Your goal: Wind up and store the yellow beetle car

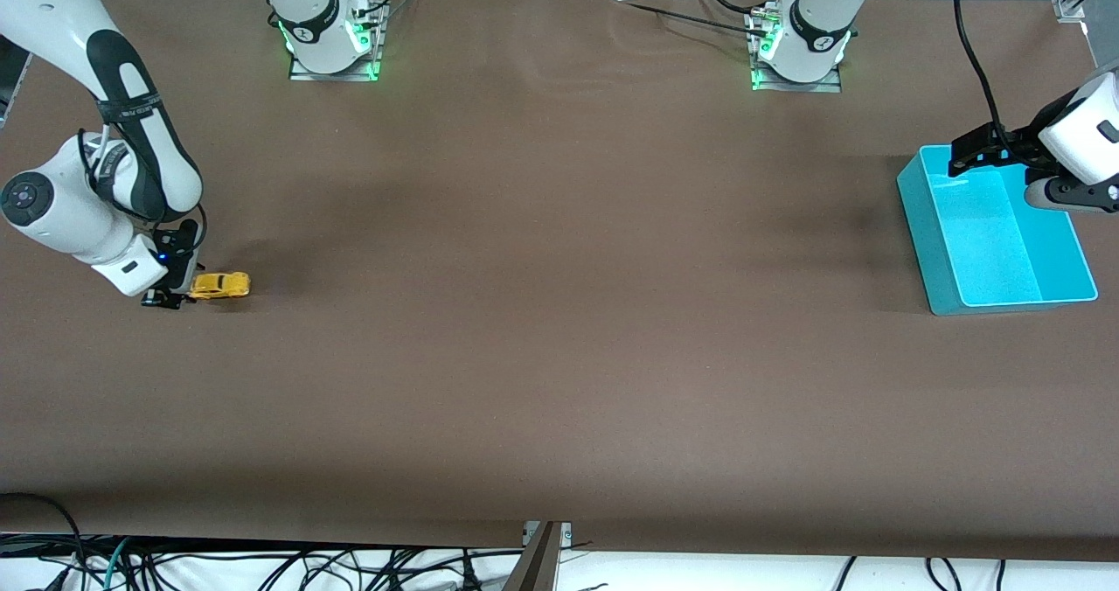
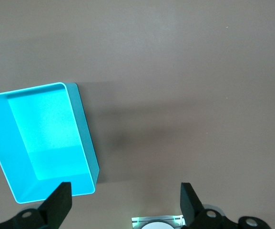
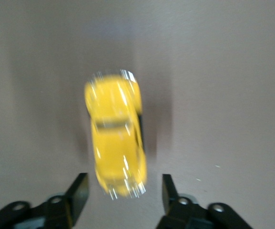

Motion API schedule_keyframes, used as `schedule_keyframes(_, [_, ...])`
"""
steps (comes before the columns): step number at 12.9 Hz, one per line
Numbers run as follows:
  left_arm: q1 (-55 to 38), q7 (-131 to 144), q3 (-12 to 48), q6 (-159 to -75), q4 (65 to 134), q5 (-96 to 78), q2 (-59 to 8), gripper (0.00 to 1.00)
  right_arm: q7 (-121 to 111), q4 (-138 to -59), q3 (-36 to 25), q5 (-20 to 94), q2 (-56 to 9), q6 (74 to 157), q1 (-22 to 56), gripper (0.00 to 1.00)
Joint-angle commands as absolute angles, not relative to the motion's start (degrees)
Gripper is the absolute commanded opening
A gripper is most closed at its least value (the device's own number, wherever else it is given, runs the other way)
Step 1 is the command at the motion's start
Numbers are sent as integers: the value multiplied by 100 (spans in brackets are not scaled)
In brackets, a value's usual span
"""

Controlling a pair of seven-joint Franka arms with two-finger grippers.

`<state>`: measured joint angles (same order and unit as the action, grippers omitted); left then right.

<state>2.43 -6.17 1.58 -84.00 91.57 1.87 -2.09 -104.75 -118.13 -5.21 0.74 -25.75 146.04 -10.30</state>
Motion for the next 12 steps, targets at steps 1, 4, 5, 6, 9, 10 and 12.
schedule_keyframes(1, [299,-703,185,-8332,9149,123,-193,100,-10608,-11287,-475,123,-2461,13915,-1064,100])
schedule_keyframes(4, [299,-703,185,-8341,9158,114,-193,100,-10530,-11092,-475,123,-2321,13580,-1055,100])
schedule_keyframes(5, [299,-703,185,-8341,9158,123,-193,100,-10442,-11083,-466,132,-2216,13518,-1029,100])
schedule_keyframes(6, [299,-703,193,-8332,9158,114,-193,100,-10189,-11048,-440,141,-2102,13404,-1020,100])
schedule_keyframes(9, [299,-703,185,-8341,9149,114,-193,100,-8917,-10383,-413,132,-1934,12371,-1011,100])
schedule_keyframes(10, [299,-703,185,-8341,9149,114,-193,100,-8468,-9997,-265,123,-1934,11940,-1011,100])
schedule_keyframes(12, [308,-703,185,-8341,9149,114,-193,100,-7747,-9407,-185,123,-1960,11323,-985,100])
